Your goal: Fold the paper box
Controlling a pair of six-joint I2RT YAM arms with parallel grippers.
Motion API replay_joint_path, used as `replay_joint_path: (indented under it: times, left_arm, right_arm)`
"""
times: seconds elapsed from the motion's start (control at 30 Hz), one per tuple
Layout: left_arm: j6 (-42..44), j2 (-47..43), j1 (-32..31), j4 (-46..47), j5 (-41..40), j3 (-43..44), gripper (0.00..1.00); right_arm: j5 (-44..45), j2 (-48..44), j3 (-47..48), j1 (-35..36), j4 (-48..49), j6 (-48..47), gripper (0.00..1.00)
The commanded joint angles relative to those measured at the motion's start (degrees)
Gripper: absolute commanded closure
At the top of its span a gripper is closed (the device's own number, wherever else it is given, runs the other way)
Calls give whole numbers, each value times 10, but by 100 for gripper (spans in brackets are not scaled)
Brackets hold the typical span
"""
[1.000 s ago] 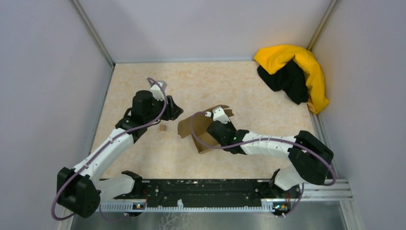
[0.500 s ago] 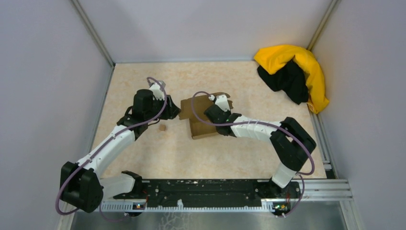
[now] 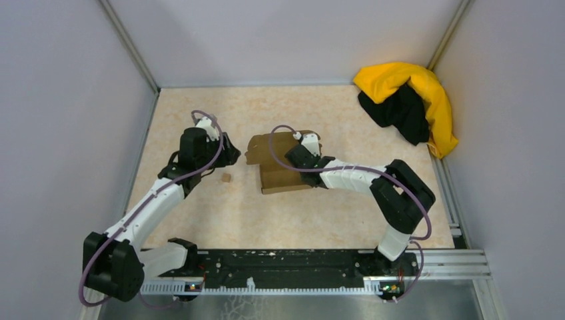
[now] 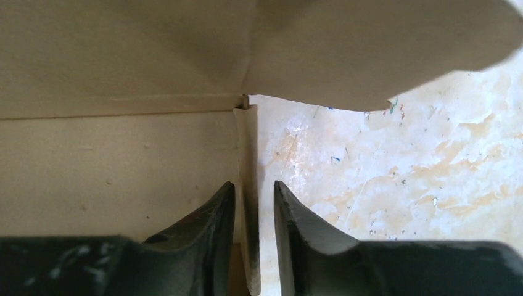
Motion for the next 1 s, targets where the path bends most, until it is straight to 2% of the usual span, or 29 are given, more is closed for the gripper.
replay_joint_path:
  times: [0.0, 0.13, 0.37, 0.7, 0.97]
  left_arm:
    - [-12, -20, 8, 0, -31, -11, 41]
    - [-16, -22, 9, 1, -56, -19, 42]
    - [-21, -17, 9, 7, -89, -46, 41]
    - [-25, 52, 9, 7, -116, -56, 36]
    - [-35, 114, 9, -12, -147, -47, 35]
  right_arm:
    - [-32, -59, -16, -13, 36, 10, 67]
    - [-45, -90, -34, -21, 58, 13, 58]
    - [-58, -156, -70, -25, 102, 17, 51]
    - [-94, -304, -141, -27, 104, 14, 50]
    - [-115, -350, -186, -27, 103, 14, 50]
